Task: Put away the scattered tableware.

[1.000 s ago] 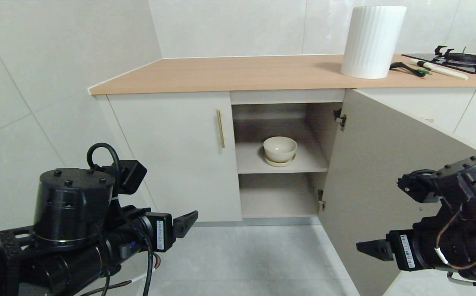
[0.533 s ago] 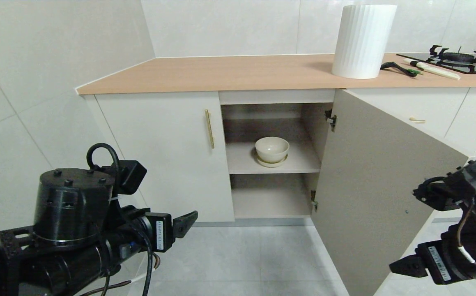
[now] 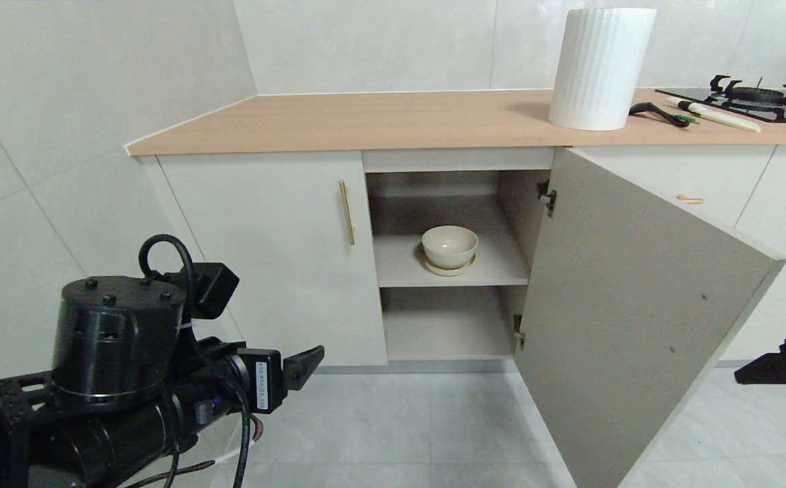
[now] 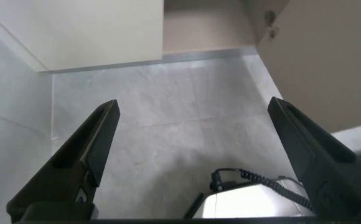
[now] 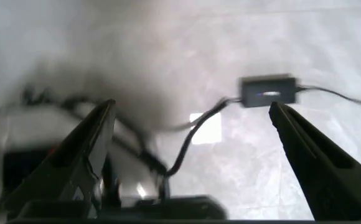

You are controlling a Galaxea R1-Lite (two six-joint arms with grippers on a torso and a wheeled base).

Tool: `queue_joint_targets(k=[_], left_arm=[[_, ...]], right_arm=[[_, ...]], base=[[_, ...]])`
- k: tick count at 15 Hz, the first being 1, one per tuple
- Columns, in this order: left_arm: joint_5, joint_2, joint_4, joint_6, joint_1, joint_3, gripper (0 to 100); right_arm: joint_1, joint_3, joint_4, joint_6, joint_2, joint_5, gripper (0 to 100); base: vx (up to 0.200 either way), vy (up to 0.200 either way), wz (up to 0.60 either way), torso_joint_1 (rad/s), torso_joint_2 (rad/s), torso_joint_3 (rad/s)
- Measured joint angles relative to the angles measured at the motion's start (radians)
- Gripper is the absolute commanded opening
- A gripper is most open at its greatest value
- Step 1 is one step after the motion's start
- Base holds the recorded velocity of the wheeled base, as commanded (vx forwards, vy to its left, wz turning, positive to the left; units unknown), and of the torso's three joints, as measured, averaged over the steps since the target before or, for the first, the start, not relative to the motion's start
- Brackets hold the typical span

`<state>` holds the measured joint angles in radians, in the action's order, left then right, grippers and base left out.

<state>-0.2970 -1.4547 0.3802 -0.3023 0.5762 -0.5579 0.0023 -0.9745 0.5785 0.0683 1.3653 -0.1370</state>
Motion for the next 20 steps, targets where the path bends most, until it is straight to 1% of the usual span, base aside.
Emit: queue_joint_targets(k=[2, 4, 5, 8, 9, 12, 13, 14, 16, 18, 20], left_arm=[[0.001, -0.001, 0.0, 0.0, 0.0, 0.0, 100], [0.0, 0.0, 0.0, 0.0, 0.0, 0.0, 100], [0.0, -0.001, 0.0, 0.0, 0.0, 0.0, 100], [0.001, -0.001, 0.0, 0.0, 0.0, 0.001, 100], [0.001, -0.001, 0.0, 0.0, 0.0, 0.001, 100], [0.001, -0.001, 0.0, -0.001, 0.0, 0.001, 100], [0.001, -0.001, 0.0, -0.001, 0.0, 0.001, 100], [0.001, -0.001, 0.0, -0.001, 0.0, 0.001, 100], [0.001, -0.001, 0.0, -0.001, 0.0, 0.001, 100], [0.001, 0.0, 0.001, -0.001, 0.0, 0.0, 100], [0.001, 0.0, 0.001, -0.001, 0.0, 0.0, 100]], right_arm=[[-0.136, -0.031, -0.051, -0.049, 0.0, 0.016, 100], [-0.21, -0.044, -0.136, -0.064, 0.01, 0.031, 100], [-0.227, -0.044, -0.17, -0.062, 0.021, 0.032, 100], [-0.237, -0.042, -0.231, -0.029, 0.063, 0.032, 100], [-0.232, -0.042, -0.246, -0.003, 0.082, 0.033, 100], [-0.159, -0.03, -0.302, 0.092, 0.146, 0.033, 100], [-0.15, -0.026, -0.313, 0.094, 0.15, 0.032, 100], [-0.12, 0.01, -0.381, 0.098, 0.158, 0.033, 100], [-0.075, 0.058, -0.452, 0.099, 0.156, 0.039, 100], [-0.028, 0.09, -0.47, 0.106, 0.143, 0.041, 100], [0.018, 0.102, -0.47, 0.14, 0.129, 0.045, 100]], base=[[0.0, 0.0, 0.0, 0.0, 0.0, 0.0], [0.0, 0.0, 0.0, 0.0, 0.0, 0.0], [0.0, 0.0, 0.0, 0.0, 0.0, 0.0], [0.0, 0.0, 0.0, 0.0, 0.0, 0.0], [0.0, 0.0, 0.0, 0.0, 0.0, 0.0], [0.0, 0.0, 0.0, 0.0, 0.0, 0.0], [0.0, 0.0, 0.0, 0.0, 0.0, 0.0], [0.0, 0.0, 0.0, 0.0, 0.0, 0.0], [0.0, 0.0, 0.0, 0.0, 0.0, 0.0], [0.0, 0.0, 0.0, 0.0, 0.0, 0.0], [0.0, 0.0, 0.0, 0.0, 0.0, 0.0]])
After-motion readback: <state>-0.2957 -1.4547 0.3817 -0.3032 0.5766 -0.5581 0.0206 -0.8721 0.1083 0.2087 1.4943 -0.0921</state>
